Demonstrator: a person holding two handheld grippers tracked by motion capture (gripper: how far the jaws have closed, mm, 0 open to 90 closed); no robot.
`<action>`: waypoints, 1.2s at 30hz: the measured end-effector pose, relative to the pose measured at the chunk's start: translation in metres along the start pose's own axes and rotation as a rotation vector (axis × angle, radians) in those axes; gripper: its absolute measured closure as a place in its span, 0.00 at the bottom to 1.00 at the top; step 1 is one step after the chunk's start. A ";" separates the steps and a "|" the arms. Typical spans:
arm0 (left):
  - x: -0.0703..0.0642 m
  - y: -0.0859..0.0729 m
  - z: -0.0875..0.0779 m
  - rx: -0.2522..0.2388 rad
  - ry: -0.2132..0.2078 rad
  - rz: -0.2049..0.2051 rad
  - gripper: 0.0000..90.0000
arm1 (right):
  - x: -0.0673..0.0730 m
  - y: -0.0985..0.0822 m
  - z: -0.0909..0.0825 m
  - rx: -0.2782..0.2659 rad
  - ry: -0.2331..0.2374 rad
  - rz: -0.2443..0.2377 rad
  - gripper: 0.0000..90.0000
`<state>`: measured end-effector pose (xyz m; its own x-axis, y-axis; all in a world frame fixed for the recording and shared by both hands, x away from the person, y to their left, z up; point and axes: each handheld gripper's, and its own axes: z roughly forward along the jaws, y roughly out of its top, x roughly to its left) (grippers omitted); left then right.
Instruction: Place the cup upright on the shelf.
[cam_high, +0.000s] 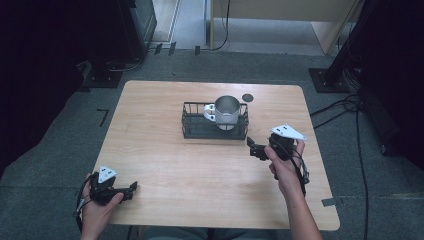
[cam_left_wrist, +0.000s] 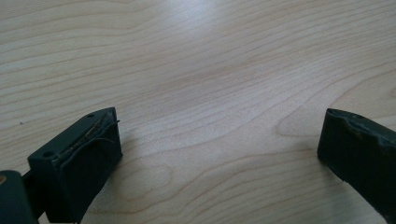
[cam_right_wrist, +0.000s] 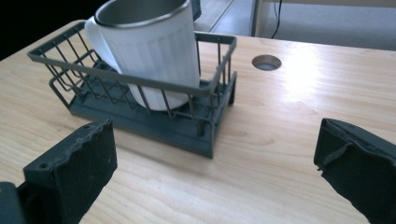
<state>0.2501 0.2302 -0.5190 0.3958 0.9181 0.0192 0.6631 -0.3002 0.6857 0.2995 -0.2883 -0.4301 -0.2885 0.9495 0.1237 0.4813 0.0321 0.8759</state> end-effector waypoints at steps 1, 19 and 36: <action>0.000 0.000 0.000 0.000 0.000 0.000 0.00 | 0.000 0.000 0.000 0.000 0.000 0.000 0.00; 0.000 0.000 0.000 0.000 0.001 0.000 0.00 | -0.036 -0.043 -0.032 0.024 -0.087 0.047 0.00; 0.000 0.000 0.000 0.000 0.001 0.000 0.00 | -0.079 -0.097 -0.064 0.084 -0.209 0.111 0.00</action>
<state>0.2500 0.2301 -0.5190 0.3950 0.9185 0.0199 0.6630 -0.3000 0.6859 0.2230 -0.3861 -0.4950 -0.0568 0.9923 0.1105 0.5706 -0.0586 0.8191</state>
